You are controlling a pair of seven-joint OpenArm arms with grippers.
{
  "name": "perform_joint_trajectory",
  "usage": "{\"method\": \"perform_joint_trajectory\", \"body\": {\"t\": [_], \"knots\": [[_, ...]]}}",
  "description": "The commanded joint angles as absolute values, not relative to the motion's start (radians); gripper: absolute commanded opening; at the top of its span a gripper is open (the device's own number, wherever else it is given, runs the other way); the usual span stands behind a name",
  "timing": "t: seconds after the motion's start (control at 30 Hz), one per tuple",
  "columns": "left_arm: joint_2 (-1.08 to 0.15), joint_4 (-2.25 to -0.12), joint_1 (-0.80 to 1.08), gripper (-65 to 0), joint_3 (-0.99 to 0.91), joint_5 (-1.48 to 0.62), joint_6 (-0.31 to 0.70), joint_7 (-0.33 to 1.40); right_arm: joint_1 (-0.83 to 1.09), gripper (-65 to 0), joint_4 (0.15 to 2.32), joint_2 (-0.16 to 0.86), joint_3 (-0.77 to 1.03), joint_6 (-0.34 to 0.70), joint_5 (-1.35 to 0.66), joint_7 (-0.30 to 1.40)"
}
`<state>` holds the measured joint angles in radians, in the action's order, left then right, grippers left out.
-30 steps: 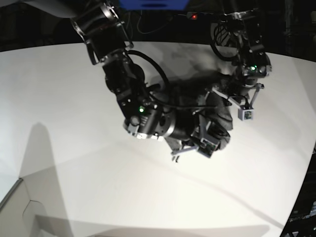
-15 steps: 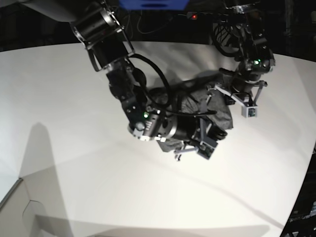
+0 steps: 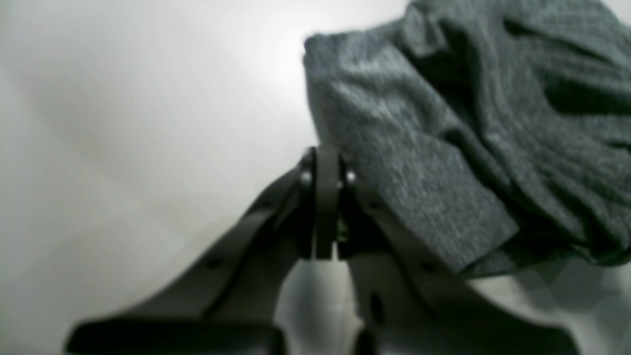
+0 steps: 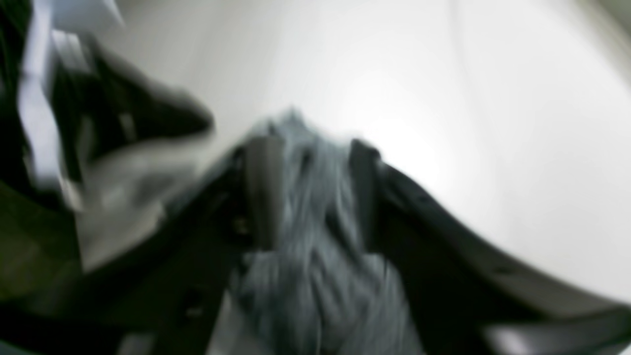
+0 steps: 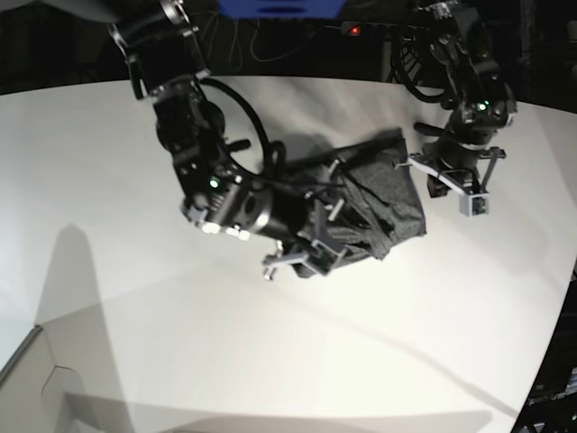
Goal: Layout the t-shirt on the table in an organized manner, then fold the t-shirt properly
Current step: 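Fold the held end over toward the left gripper with the right gripper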
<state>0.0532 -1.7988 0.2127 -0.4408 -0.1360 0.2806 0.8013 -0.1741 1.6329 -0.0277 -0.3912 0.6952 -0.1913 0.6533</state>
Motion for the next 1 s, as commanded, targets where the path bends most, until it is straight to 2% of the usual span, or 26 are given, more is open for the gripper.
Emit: {"method": "perform_joint_trajectory", "body": {"t": [0.0, 0.1, 0.3, 0.87, 0.97], "knots": [[0.051, -1.822, 0.205, -65.0, -0.452, -0.143, 0.283, 0.782, -0.176, -32.3, 1.658, -0.036, -0.372, 0.698, -0.213, 0.622], [0.051, -1.831, 0.205, -64.9, -0.496, -0.143, 0.283, 0.782, -0.119, -27.9, 1.653, -0.036, -0.328, 0.698, -0.213, 0.622], [0.051, -1.824, 0.196, -64.9, -0.598, -0.143, 0.283, 0.782, -0.051, -27.9, 1.649, -0.036, -0.318, 0.698, -0.213, 0.622], [0.031, -1.824, 0.182, -64.9, -0.613, -0.143, 0.283, 0.777, -0.048, -29.4, 1.509, -0.036, -0.32, 0.698, -0.211, 0.621], [0.031, -1.824, 0.185, -64.9, -0.613, -0.143, 0.283, 0.777, -0.064, -34.5, 1.481, -0.038, -0.321, 0.698, -0.211, 0.621]]}}
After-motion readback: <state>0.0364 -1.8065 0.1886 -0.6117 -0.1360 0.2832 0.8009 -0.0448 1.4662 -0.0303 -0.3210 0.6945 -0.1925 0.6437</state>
